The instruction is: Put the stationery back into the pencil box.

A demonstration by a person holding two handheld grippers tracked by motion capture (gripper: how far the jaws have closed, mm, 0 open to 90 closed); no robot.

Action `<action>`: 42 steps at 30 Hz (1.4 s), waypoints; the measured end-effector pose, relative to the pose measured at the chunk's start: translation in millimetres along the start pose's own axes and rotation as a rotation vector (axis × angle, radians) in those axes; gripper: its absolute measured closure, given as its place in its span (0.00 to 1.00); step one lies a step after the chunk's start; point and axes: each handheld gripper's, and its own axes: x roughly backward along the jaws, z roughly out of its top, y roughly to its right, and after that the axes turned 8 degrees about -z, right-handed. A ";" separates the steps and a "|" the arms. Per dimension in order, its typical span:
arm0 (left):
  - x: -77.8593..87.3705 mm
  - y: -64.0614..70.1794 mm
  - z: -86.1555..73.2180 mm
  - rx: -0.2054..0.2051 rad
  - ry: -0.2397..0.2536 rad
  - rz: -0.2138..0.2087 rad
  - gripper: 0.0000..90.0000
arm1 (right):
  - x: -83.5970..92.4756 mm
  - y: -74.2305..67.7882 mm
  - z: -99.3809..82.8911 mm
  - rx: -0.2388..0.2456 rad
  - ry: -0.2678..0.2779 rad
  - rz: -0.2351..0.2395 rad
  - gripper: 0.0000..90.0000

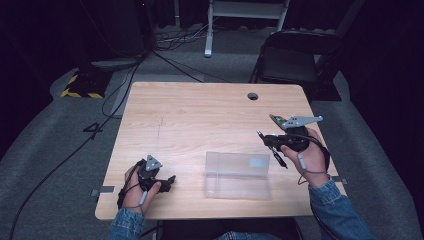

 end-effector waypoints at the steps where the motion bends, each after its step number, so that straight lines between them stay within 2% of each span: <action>1: 0.0 -0.2 0.0 -0.002 0.001 0.001 0.15 | 0.5 -3.5 0.3 0.011 0.010 0.018 0.90; 5: -0.1 -0.4 0.1 -0.005 0.002 0.002 0.16 | 1.6 -10.4 1.1 0.024 0.025 0.052 0.90; 13: 0.0 -0.4 0.1 -0.007 0.001 0.004 0.16 | -6.4 -27.3 0.5 0.062 0.018 0.121 0.89; 16: 0.0 -0.2 0.1 -0.004 0.000 0.002 0.16 | -11.7 -31.1 -1.0 0.082 0.015 0.144 0.89; 21: 0.2 -0.1 0.0 -0.005 -0.002 0.002 0.16 | -19.1 -39.4 -2.8 0.141 0.013 0.175 0.89; 24: 0.2 -0.1 0.1 -0.006 -0.002 0.002 0.16 | -24.5 -43.3 -5.0 0.171 0.016 0.191 0.89; 34: 0.2 -0.1 0.1 -0.006 -0.002 0.002 0.16 | -46.1 -49.3 -16.5 0.197 -0.030 0.230 0.89; 42: 0.1 -0.2 0.1 -0.007 -0.001 0.003 0.16 | -58.6 -56.8 -24.2 0.274 -0.043 0.255 0.89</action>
